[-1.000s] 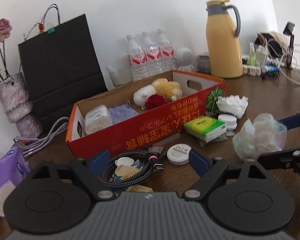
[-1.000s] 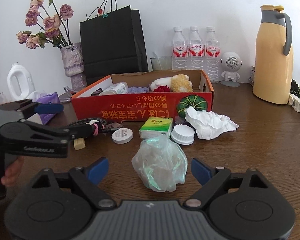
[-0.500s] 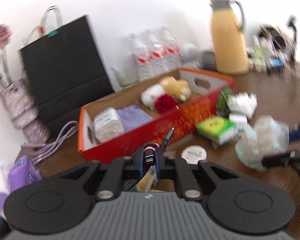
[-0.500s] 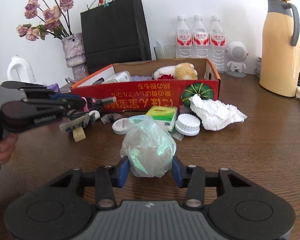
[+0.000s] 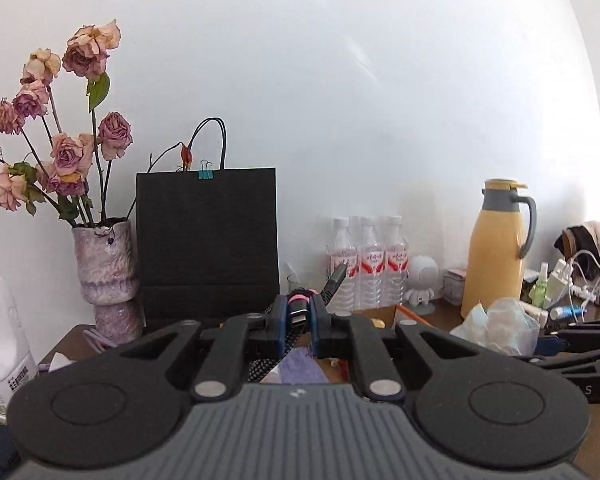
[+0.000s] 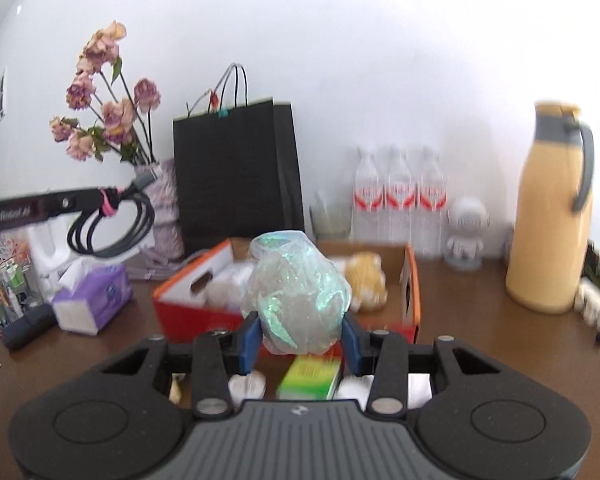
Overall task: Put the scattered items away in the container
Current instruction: 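Grasp black cable with left tool while right tool grasps plastic bag, drop both into box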
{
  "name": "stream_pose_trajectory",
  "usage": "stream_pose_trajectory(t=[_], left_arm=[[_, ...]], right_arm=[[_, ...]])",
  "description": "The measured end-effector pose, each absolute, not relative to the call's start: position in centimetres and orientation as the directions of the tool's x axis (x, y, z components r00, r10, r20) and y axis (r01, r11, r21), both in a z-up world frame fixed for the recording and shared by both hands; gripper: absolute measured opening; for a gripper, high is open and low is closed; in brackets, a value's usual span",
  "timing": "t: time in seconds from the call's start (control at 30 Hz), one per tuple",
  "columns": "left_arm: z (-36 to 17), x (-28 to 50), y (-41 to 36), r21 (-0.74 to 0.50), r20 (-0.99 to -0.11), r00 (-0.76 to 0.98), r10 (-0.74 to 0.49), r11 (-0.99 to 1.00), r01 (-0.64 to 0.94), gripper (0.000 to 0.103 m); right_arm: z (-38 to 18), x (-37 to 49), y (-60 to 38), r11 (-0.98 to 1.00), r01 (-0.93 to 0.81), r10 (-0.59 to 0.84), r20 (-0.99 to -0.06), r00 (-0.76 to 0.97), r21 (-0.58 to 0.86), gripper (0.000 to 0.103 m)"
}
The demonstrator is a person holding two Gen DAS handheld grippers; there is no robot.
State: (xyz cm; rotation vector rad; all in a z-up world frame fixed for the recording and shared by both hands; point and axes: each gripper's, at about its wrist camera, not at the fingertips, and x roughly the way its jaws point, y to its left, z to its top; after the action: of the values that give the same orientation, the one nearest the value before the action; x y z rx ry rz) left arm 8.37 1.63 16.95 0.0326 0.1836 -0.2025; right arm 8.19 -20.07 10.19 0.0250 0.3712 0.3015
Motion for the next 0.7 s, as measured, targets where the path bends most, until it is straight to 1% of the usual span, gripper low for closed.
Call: stream_pose_trajectory(t=[0.07,0.13,0.17,0.2,0.27,0.33,0.47,0.57,0.7], left_arm=[[18.1,10.9,0.8,-0.008,-0.183,0.962,-0.202,0.979,0.204,0.012],[19.1,13.7,-0.3,-0.001,-0.193,0.961,-0.197,0.980,0.201,0.012],[19.3,15.3,-1.0,0.016,-0.207,0.958,-0.197,0.979,0.205,0.012],[19.3,16.8,-1.7,0.029,-0.225,0.954,-0.197,0.978,0.209,0.012],[18.5,20.2,-2.8,0.043,-0.293,0.937,-0.192,0.976,0.213,0.012],[16.8,23.4,-3.7,0.052,-0.382,0.908,-0.171,0.977,0.206,0.012],[12.5,29.0,-5.4,0.144,-0.502,0.859,-0.098,0.970,0.194,0.012],[9.6,32.0,-6.0,0.170,-0.572,0.817,-0.072,0.964,0.204,0.012],[7.2,33.0,-7.0,0.208,-0.642,0.761,-0.095,0.933,0.293,0.013]], right_arm=[[12.7,11.3,-19.9,0.953,-0.295,0.299,-0.354,0.886,0.065,0.041],[14.7,14.4,-19.6,0.952,-0.304,0.299,-0.369,0.880,0.045,0.041],[15.4,16.1,-19.3,0.952,-0.304,0.288,-0.395,0.872,0.022,0.041],[15.8,18.0,-19.0,0.954,-0.300,0.270,-0.440,0.856,0.003,0.041],[15.6,21.9,-18.6,0.962,-0.273,0.220,-0.545,0.809,-0.016,0.041],[14.3,25.3,-18.2,0.961,-0.275,0.195,-0.649,0.735,-0.022,0.041],[10.2,30.6,-18.0,0.965,-0.263,0.164,-0.806,0.568,0.011,0.041],[7.0,32.7,-17.6,0.964,-0.264,0.117,-0.880,0.460,-0.010,0.041],[4.2,33.4,-15.8,0.933,-0.350,0.030,-0.948,0.317,-0.088,0.044]])
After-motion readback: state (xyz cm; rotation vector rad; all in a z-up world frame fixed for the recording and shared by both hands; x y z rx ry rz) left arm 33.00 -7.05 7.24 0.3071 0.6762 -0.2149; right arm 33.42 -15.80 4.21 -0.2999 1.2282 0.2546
